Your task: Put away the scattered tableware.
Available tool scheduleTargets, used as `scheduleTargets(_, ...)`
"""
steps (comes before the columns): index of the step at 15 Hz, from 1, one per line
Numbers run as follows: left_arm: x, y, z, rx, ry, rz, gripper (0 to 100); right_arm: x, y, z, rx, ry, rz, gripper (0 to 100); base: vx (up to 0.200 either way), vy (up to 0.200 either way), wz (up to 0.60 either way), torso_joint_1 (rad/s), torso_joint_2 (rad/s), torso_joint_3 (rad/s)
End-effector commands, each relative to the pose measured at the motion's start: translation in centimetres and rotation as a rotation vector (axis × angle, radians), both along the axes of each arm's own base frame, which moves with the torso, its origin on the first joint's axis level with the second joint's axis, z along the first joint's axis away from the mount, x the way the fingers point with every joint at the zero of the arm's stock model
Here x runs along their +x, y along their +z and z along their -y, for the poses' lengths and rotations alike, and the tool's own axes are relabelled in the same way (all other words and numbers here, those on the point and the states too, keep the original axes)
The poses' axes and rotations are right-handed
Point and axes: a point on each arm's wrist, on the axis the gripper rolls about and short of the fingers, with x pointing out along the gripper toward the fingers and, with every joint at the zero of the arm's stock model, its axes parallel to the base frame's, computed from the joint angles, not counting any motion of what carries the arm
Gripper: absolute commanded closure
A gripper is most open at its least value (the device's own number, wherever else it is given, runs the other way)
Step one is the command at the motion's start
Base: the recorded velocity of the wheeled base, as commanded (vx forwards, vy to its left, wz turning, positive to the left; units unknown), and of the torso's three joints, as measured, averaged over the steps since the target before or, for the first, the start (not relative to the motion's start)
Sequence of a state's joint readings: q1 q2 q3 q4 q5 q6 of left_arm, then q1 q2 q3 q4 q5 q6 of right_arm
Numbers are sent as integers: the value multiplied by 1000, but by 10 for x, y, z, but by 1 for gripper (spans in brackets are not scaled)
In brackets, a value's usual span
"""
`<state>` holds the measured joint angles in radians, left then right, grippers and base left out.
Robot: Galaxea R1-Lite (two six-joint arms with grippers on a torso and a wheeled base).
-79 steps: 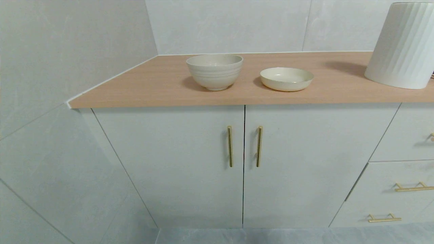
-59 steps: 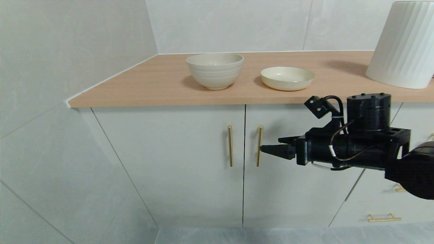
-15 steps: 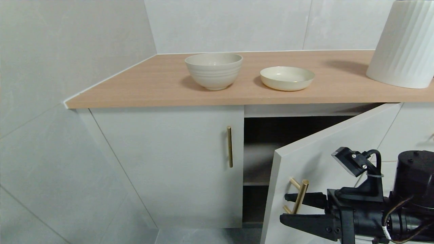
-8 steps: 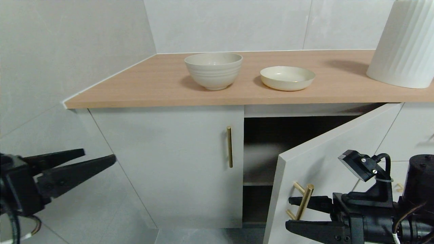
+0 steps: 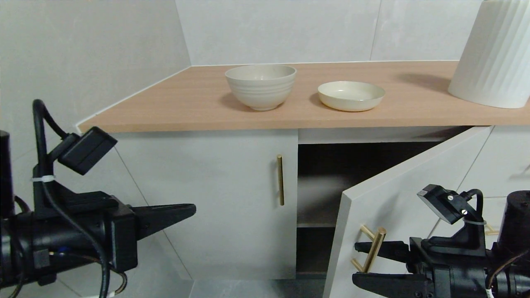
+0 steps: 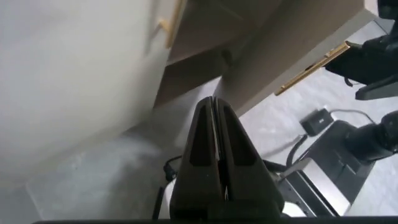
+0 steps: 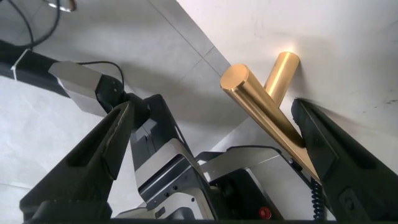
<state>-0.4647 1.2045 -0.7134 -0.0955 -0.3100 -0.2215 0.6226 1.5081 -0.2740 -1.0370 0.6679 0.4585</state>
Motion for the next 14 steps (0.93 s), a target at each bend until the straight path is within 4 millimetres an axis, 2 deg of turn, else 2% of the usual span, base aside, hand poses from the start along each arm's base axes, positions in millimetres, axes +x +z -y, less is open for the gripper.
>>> scheduleTargets(1, 24, -24, 27, 47, -68, -54, 100, 0, 0, 0, 0, 0, 0, 0, 0, 0, 0, 0, 0, 0)
scheduleTargets(3, 54, -55, 54, 74, -105, -61, 100, -1, 0, 0, -1, 0, -1, 0, 0, 0, 0, 0, 0, 0)
scheduleTargets(5, 74, -75, 85, 33, -151, -13, 100, -1, -1, 0, -1, 0, -2, 0, 0, 0, 0, 0, 0, 0)
scheduleTargets(8, 77, -105, 123, -15, -246, 41, 100, -1, -1, 0, -2, -2, 0, 0, 0, 0, 0, 0, 0, 0)
scheduleTargets(11, 82, -118, 140, -59, -295, 92, 100, 0, 0, 0, 0, -1, 5, 0, 0, 0, 0, 0, 0, 0)
scheduleTargets(14, 82, -110, 141, -128, -306, 151, 100, -1, 1, 1, 2, -3, 7, 0, 0, 0, 0, 0, 0, 0)
